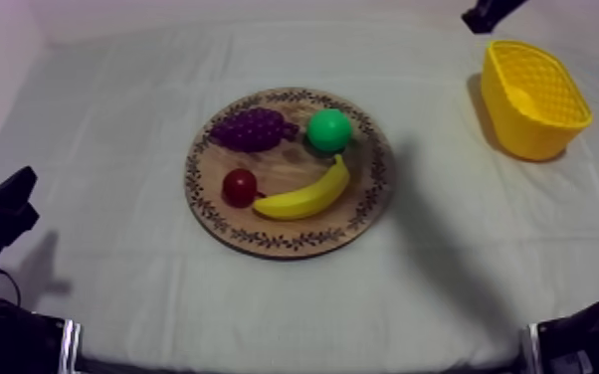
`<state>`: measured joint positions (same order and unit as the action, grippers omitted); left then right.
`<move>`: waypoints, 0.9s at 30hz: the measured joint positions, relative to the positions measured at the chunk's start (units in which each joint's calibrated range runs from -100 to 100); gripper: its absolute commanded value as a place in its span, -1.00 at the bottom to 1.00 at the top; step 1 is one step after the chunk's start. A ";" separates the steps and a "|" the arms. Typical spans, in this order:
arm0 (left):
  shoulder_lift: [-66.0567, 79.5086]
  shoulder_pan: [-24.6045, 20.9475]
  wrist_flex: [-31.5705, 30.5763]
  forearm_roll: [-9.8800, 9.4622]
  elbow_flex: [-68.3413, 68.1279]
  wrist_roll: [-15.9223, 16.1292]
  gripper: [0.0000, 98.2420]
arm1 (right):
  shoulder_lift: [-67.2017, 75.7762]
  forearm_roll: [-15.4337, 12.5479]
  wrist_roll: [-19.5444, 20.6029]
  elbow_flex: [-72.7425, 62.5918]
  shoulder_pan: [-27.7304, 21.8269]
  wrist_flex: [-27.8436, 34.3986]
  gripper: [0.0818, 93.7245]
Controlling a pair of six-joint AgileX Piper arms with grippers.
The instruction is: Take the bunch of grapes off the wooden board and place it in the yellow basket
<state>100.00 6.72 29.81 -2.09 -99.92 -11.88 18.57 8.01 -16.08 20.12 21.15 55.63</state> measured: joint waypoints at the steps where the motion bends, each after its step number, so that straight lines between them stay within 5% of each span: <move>1: 0.00 0.00 0.00 0.00 0.00 0.00 -1.00 | -1.33 -0.12 -0.33 -1.46 0.32 0.99 -0.99; 15: 0.00 0.00 0.00 0.00 0.00 0.00 -1.00 | -16.14 0.88 -2.47 -13.29 5.19 7.01 -0.99; 27: 0.00 0.00 0.00 0.00 0.00 0.00 -1.00 | -28.16 -0.93 -5.07 -23.44 8.55 13.73 -0.99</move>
<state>100.00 6.72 29.81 -2.09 -99.92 -11.88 -9.59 7.08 -21.15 -3.32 29.70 69.36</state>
